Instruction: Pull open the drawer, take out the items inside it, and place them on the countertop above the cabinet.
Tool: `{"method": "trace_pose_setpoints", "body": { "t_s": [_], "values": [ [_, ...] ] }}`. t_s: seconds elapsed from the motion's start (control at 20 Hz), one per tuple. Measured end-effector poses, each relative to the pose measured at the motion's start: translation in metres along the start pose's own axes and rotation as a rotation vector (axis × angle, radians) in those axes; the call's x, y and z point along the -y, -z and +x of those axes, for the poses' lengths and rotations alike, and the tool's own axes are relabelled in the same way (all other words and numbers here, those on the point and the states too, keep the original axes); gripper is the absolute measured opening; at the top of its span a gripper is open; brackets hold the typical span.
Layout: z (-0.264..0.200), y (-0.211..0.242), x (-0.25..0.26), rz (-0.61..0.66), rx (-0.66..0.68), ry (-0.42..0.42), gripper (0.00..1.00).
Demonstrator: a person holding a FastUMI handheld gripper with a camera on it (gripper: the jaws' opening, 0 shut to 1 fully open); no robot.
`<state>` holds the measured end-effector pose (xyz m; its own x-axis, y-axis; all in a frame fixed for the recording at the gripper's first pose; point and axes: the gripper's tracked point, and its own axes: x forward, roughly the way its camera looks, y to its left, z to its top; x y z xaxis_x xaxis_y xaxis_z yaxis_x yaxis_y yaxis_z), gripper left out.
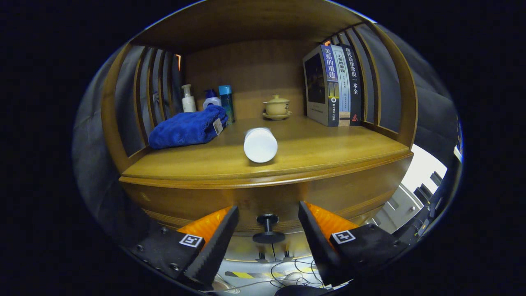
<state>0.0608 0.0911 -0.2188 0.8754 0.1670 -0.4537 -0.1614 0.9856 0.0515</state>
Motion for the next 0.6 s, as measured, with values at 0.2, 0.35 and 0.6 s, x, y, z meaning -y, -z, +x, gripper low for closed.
{"method": "trace_pose_setpoints", "body": {
  "t_s": [0.2, 0.35, 0.6],
  "values": [
    [-0.019, -0.024, 0.008, 0.034, 0.042, 0.012, 1.0],
    [-0.043, -0.061, 0.016, 0.039, 0.097, 0.004, 1.0],
    [-0.091, -0.137, 0.05, 0.008, 0.226, 0.042, 0.99]
  ]
}}
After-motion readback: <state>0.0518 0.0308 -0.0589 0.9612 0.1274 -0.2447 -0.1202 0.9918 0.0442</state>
